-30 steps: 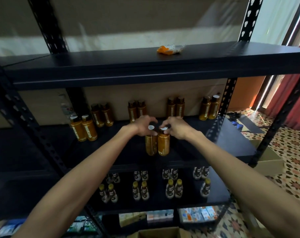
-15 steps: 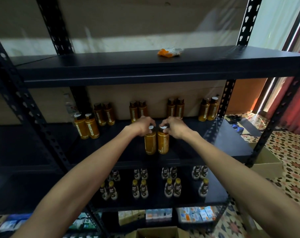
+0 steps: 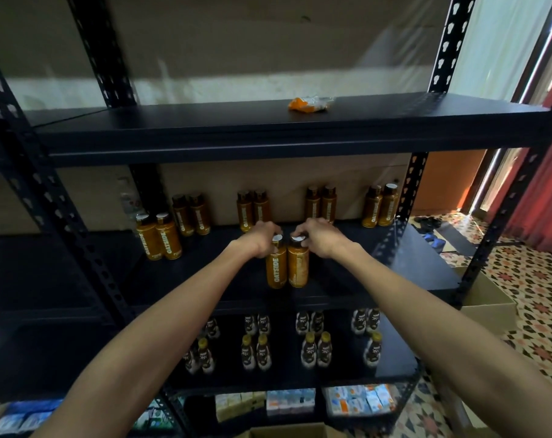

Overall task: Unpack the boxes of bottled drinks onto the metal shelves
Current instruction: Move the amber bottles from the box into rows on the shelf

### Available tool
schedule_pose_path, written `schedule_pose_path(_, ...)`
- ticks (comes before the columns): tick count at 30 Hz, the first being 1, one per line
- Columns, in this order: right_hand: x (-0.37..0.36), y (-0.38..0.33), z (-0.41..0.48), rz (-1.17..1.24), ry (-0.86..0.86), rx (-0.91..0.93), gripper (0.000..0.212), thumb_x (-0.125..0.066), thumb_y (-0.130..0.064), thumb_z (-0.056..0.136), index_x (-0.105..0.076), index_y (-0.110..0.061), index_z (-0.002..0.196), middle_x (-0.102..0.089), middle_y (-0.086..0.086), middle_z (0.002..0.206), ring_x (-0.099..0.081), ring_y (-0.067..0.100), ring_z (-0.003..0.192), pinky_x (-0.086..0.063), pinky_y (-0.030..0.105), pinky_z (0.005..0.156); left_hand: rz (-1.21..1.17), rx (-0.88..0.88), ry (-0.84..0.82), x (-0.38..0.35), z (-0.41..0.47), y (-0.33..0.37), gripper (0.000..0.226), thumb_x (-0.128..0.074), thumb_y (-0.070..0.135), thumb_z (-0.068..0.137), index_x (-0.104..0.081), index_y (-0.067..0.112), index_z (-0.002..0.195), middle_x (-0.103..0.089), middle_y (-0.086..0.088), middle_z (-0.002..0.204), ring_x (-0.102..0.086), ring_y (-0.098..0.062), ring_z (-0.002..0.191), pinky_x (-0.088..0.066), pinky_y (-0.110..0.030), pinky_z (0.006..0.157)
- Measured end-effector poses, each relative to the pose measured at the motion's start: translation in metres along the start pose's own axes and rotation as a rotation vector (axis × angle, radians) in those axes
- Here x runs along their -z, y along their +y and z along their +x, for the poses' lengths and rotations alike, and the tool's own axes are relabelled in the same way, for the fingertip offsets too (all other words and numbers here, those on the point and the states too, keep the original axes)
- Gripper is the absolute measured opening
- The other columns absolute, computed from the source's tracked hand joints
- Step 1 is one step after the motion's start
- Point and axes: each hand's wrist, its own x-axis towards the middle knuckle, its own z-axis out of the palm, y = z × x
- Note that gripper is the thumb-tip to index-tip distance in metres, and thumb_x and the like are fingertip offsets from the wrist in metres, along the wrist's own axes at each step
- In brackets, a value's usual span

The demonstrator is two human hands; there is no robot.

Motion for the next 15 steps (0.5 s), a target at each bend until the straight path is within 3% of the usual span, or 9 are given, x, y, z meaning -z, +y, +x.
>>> schedule_pose_path(4,0.0042,-0.0032,-0.0052,-0.029,0.035,0.017,0.038,-0.070,-0.034,0.093,-0.061,-0.024,0.128,-0.053,0.005,0.132,-0.055,0.022,0.117,-0.050,0.038,0.094,-0.010,0.000,0.011,-0.0029,-0.0001,-0.0043,0.064,-0.071,0.019,0.090,-0.043,0.024,0.147,-0.036,-0.012,0.151,-0.045,-0.029,0.134,-0.044,-0.037,0.103)
schedule_pose_path(6,0.0070,-0.0044,-0.0031,-0.056,0.017,0.037,0.042,-0.073,-0.037,0.091,-0.060,-0.025,0.129,-0.051,0.003,0.133,-0.053,0.022,0.119,-0.050,0.038,0.093,-0.015,-0.005,0.007,-0.0028,0.0013,-0.0062,0.064,-0.072,0.019,0.089,-0.044,0.024,0.146,-0.037,-0.011,0.152,-0.046,-0.028,0.134,-0.045,-0.038,0.105)
schedule_pose_path(9,0.0054,-0.0045,0.0010,-0.111,-0.079,0.061,0.057,-0.065,-0.018,0.096,-0.046,-0.032,0.148,-0.039,0.004,0.152,-0.045,0.026,0.136,-0.047,0.039,0.104,-0.019,-0.013,0.005,-0.0036,0.0018,-0.0068,0.063,-0.073,0.018,0.088,-0.046,0.023,0.145,-0.040,-0.010,0.150,-0.046,-0.028,0.134,-0.045,-0.038,0.104)
schedule_pose_path(11,0.0030,-0.0040,0.0021,-0.088,-0.108,0.034,0.056,-0.060,-0.013,0.098,-0.046,-0.033,0.149,-0.038,0.007,0.154,-0.049,0.027,0.133,-0.049,0.038,0.104,-0.016,-0.010,0.003,-0.0036,0.0021,-0.0065,0.063,-0.073,0.018,0.088,-0.046,0.023,0.144,-0.041,-0.011,0.149,-0.047,-0.028,0.132,-0.046,-0.037,0.101)
schedule_pose_path(13,0.0014,-0.0029,0.0024,-0.080,-0.059,0.006,0.051,-0.065,-0.025,0.097,-0.050,-0.030,0.145,-0.045,0.009,0.147,-0.052,0.027,0.128,-0.050,0.039,0.098,-0.016,-0.008,-0.002,-0.0032,0.0028,-0.0055,0.063,-0.072,0.018,0.088,-0.045,0.024,0.145,-0.041,-0.011,0.148,-0.048,-0.028,0.131,-0.046,-0.036,0.099)
schedule_pose_path(15,0.0016,-0.0023,0.0033,-0.125,-0.007,-0.015,0.059,-0.070,-0.041,0.092,-0.049,-0.025,0.145,-0.048,0.009,0.144,-0.052,0.027,0.126,-0.049,0.039,0.093,-0.023,0.001,0.000,-0.0033,0.0021,-0.0056,0.062,-0.072,0.019,0.089,-0.045,0.024,0.145,-0.041,-0.011,0.147,-0.049,-0.028,0.130,-0.047,-0.037,0.099)
